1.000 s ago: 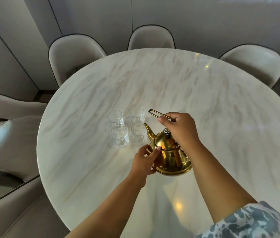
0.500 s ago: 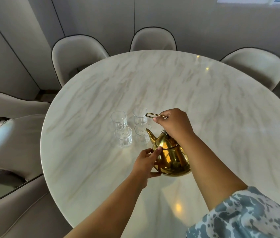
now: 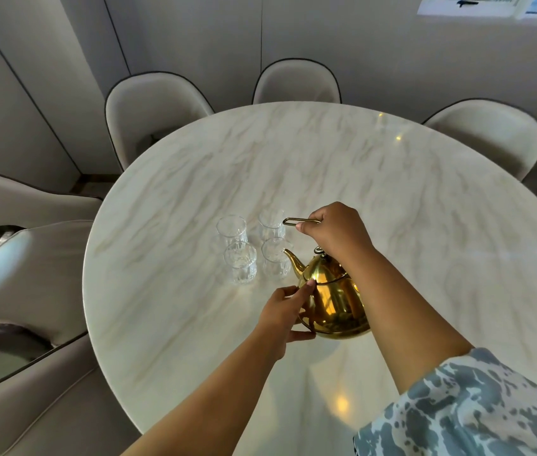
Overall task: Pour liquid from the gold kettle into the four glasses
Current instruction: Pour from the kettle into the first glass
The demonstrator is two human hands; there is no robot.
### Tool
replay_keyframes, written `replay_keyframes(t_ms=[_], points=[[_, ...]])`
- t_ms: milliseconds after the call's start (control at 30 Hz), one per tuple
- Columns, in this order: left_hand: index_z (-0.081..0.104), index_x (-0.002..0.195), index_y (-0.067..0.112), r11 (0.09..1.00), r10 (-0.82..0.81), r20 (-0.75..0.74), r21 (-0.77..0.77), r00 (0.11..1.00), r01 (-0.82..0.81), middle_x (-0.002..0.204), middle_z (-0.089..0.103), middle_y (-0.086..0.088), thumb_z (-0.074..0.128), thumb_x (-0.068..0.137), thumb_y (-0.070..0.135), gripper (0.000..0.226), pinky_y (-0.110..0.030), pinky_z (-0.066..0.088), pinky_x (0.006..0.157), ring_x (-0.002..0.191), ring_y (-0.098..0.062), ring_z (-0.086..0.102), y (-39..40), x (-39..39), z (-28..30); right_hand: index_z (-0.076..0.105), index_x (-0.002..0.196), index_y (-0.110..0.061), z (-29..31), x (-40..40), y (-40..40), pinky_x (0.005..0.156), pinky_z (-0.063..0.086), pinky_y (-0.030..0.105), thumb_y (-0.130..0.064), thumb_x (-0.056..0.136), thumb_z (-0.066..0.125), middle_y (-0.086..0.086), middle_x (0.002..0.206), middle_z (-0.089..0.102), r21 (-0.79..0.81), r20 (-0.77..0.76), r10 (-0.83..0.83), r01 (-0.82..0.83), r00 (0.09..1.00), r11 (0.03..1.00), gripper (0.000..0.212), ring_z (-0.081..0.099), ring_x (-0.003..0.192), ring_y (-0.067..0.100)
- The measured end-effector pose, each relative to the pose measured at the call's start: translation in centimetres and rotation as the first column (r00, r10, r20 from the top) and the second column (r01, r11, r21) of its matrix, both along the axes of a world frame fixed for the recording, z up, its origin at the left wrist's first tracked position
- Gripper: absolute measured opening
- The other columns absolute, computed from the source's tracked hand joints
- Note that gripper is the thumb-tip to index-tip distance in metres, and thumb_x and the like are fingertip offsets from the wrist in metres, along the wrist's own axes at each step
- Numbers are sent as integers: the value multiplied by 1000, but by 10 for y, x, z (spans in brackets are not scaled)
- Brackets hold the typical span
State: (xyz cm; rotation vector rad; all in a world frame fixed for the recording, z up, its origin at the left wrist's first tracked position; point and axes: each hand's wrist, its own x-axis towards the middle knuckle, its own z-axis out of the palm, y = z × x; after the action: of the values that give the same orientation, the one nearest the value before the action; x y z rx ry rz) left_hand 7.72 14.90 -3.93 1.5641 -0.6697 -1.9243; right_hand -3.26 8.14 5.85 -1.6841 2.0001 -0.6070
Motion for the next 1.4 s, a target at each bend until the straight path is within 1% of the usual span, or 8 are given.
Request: replay_keyframes(t_ms=[133,267,400,467,1033,1167,1300,1400], points=[[57,126,13,1000,-13,-16,-1,1000,13,117,64,-11,74,82,48,59,-54,62,79,113,-34,65,0,0,3,75,92,-2,4,1,-3,64,44,29,-37,87,66,15,77,70,23,-18,4,-4,1000,1000,36,65,74,28],[59,123,12,1000,-17,-25,-7,1000,17,117,65,-13,74,82,49,57,-53,62,78,113,-35,64,1,0,5,75,95,-1,7,1,-4,73,55,36,-36,88,66,17,86,75,27,-25,16,-15,1000,1000,38,70,82,31],[59,123,10,1000,-23,-32,-9,999,23,114,66,-12,74,82,49,59,-53,62,78,109,-34,66,2,-2,5,75,93,-2,9,1,-3,66,49,30,-37,88,65,14,79,72,34,-37,17,-16,999,999,36,68,73,28],[59,123,8,1000,-23,-34,-11,999,23,111,67,-12,73,82,49,60,-53,62,78,105,-32,69,3,-2,5,75,93,-3,10,0,-3,68,50,30,-37,88,66,14,81,74,34,-35,14,-13,999,999,36,70,78,29],[58,123,10,999,-35,-30,-25,999,34,109,64,-8,72,83,49,58,-53,61,82,103,-34,69,6,-2,15,75,101,-1,17,1,-2,82,58,38,-37,87,67,16,92,76,34,-51,13,-11,999,999,39,72,86,31],[58,123,10,999,-37,-29,-22,999,36,110,64,-9,72,83,49,57,-51,62,80,101,-34,69,7,-2,17,74,98,1,18,1,-3,75,56,35,-37,87,67,17,88,75,28,-58,19,-17,998,999,40,71,81,30],[58,122,10,999,-35,-32,-22,999,34,110,64,-9,72,84,48,56,-52,62,80,99,-33,70,7,-1,17,74,95,1,18,1,-3,66,48,29,-37,86,67,13,77,69,46,-62,18,-15,998,999,40,64,71,27],[58,123,10,999,-37,-31,-21,999,36,110,64,-9,72,84,48,56,-51,62,79,98,-32,70,7,-1,17,74,99,0,17,1,-3,76,56,34,-37,87,67,15,90,75,42,-57,22,-20,998,999,40,71,84,30]])
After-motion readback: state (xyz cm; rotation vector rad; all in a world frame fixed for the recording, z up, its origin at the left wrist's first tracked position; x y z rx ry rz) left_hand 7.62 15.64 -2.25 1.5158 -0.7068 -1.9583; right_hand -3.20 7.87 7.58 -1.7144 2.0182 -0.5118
